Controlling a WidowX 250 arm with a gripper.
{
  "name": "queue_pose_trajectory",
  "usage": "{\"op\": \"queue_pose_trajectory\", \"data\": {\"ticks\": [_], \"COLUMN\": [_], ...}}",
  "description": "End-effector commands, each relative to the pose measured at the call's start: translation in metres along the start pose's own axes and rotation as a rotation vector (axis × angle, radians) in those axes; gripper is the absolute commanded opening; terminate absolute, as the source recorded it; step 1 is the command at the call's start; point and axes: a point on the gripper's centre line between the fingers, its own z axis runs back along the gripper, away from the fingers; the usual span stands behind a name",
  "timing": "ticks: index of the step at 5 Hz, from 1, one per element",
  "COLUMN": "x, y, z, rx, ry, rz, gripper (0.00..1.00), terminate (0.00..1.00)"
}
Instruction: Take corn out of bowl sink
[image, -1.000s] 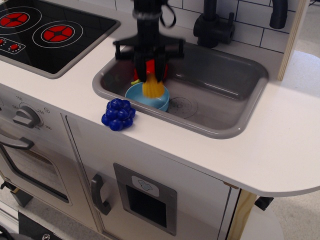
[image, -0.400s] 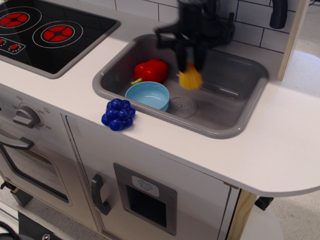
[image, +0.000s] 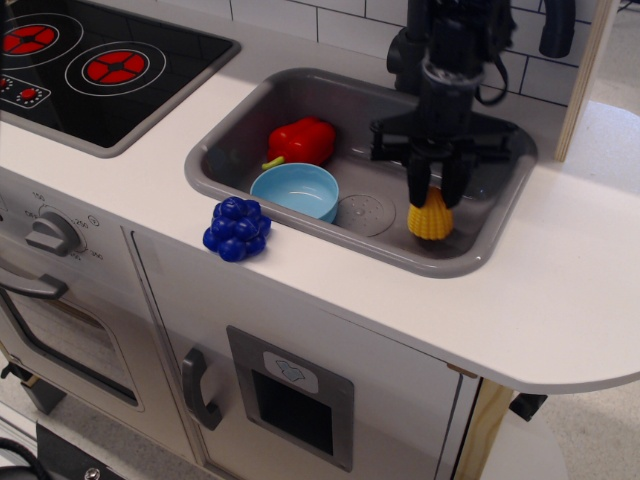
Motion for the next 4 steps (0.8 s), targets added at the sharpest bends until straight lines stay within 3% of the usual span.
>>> {"op": "queue_pose_trajectory", "data": {"ticks": [1,2,3,4], "x": [-0.001,0.0,0.003,0.01], "y": [-0.008,-0.003,0.001,0.012], "z": [0.005,0.012,0.025,0.05], "rx": [-0.019,-0.025,-0.041,-0.099], "ry": [-0.036,-0.051,-0.059,-0.082], "rz": [0.003,0.008,-0.015,-0.008], "gripper": [0.0,1.0,1.0,1.0], "terminate": [0.0,0.0,0.0,0.0]}}
